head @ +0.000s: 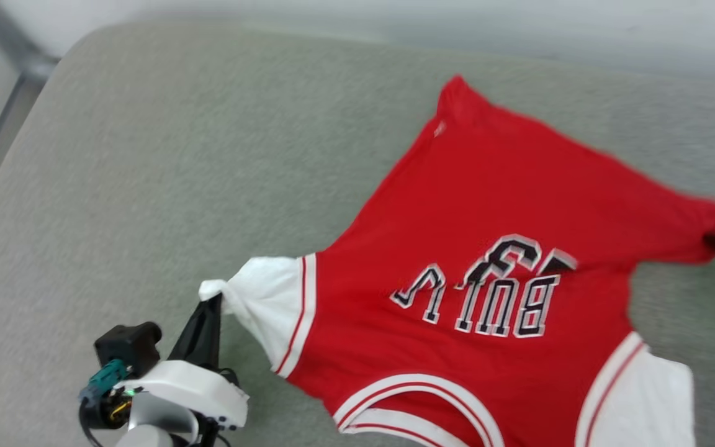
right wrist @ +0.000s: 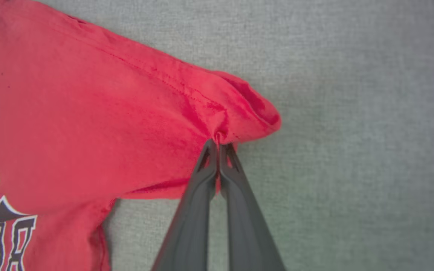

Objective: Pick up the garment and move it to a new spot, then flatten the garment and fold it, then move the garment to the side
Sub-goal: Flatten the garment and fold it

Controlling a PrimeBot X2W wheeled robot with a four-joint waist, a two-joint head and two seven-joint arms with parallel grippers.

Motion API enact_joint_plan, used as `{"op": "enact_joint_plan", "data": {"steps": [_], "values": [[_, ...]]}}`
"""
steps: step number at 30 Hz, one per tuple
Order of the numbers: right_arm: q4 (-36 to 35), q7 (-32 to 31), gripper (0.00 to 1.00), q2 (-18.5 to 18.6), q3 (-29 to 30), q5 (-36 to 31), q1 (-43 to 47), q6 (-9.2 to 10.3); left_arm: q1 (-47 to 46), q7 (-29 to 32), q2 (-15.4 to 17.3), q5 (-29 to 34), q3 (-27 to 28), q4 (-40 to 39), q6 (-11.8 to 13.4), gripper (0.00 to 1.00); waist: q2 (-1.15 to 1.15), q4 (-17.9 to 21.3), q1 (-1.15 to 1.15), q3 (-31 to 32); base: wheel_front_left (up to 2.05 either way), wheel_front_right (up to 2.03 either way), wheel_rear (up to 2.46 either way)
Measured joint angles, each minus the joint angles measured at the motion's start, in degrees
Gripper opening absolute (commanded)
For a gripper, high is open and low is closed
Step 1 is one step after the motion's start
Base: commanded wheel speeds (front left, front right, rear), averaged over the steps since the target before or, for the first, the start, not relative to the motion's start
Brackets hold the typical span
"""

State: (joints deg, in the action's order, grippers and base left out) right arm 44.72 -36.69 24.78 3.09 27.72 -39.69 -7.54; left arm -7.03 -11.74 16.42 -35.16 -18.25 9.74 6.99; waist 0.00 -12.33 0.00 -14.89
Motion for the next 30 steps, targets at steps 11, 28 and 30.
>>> {"op": "enact_joint_plan", "data": {"steps": [11,28,30], "values": [[-14.63,2.14,0.0,-4.19,5.43,3.59,25.14,0.0,4.81,1.77,2.7,-2.79,2.07,2.33,0.53,0.0,0.0,8.98,0.0,7.46,0.0,0.0,0.0],[-30.1,12.79,1.0,-19.2,16.92,-1.98,40.85,0.03,6.23,3.0,4.02,-4.45,2.74,3.61,0.38,0.0,0.0,14.94,0.0,9.77,0.0,0.0,0.0],[-30.75,17.49,1.0,-19.18,16.92,-3.01,38.93,0.03,5.48,3.03,4.08,-4.44,2.6,3.47,0.29,0.0,0.0,14.93,0.0,9.3,0.0,0.0,0.0]]}}
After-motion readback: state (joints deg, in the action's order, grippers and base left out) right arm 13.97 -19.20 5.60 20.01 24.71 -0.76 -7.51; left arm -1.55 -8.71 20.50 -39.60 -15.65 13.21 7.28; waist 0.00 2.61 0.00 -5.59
